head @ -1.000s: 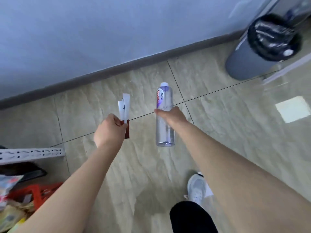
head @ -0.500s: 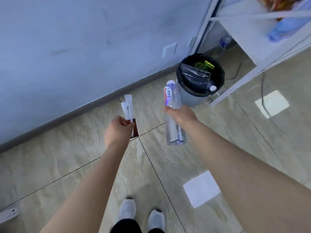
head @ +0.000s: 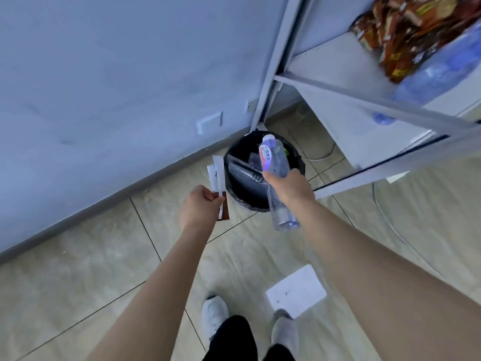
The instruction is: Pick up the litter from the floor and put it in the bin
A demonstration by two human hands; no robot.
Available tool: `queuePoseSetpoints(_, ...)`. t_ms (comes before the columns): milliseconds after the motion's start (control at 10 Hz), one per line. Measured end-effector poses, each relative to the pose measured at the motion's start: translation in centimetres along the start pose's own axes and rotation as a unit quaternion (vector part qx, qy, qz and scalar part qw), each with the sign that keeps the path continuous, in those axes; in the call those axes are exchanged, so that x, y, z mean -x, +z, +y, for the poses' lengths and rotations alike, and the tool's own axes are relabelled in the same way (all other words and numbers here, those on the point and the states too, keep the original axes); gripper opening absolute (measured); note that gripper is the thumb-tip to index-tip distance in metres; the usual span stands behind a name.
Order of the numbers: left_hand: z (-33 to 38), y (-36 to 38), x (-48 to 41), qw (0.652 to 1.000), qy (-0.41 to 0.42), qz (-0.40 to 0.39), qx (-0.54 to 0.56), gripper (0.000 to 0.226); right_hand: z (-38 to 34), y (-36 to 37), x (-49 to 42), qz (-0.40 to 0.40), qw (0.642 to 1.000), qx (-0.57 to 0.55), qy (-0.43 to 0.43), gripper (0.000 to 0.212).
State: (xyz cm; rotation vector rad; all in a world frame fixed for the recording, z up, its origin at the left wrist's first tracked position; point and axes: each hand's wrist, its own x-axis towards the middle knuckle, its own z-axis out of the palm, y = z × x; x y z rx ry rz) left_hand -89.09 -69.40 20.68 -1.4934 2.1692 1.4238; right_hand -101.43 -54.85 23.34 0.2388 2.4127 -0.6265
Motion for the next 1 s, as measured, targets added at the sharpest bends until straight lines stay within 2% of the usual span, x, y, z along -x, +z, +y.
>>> queuePoseSetpoints(100,2.8,3.2,-1.8,1.0,-0.011,-0.011,0.02,0.023,-0.3,-1.9,-4.1,-0.029,0.999,0.019,-0.012,0.075)
queuePoseSetpoints(200,5.3,6.3,-4.3,0.999,-0.04,-0.013,0.022,0.025,-0.8,-3.4,-8.6,-0.105,0.993,0.044,0.001,0.067)
queuePoseSetpoints(300,7.4,9.9,-7.7,0.997,-0.074,-0.012,0.033,0.023,-1.1,-4.4,-13.6,-0.17,0.984,0.048,0.026,0.067)
queuePoseSetpoints(400,8.5,12.6,-10.4,0.995,-0.103,-0.009,0.004,0.011,-0.7,-4.0,-17.2,-0.207,0.974,0.085,0.039,0.072)
queuePoseSetpoints(500,8.8,14.3,-12.2,0.989,-0.147,-0.023,-0.01,0.034,-0.1,-2.7,-19.1,-0.243,0.962,0.116,0.044,0.076)
queuePoseSetpoints(600,8.8,14.7,-12.5,0.984,-0.177,-0.018,-0.008,0.069,0.3,-1.4,-20.0,-0.24,0.965,0.104,0.035,0.075)
queuePoseSetpoints(700,8.8,14.3,-11.7,0.987,-0.156,0.01,-0.031,0.068,0.5,-0.6,-19.9,-0.226,0.966,0.125,-0.005,0.073)
queuePoseSetpoints(800,8.3,13.2,-10.8,0.987,-0.141,0.034,-0.075,0.053,0.3,-0.2,-19.4,-0.218,0.96,0.168,-0.044,0.072)
queuePoseSetpoints(900,8.1,11.3,-9.3,0.982,-0.115,0.043,-0.147,0.047,-0.2,-0.2,-18.3,-0.184,0.956,0.207,-0.099,0.07)
queuePoseSetpoints(1000,7.0,9.3,-7.3,0.975,-0.1,0.071,-0.183,0.051,-0.9,0.1,-16.5,-0.151,0.951,0.216,-0.159,0.069)
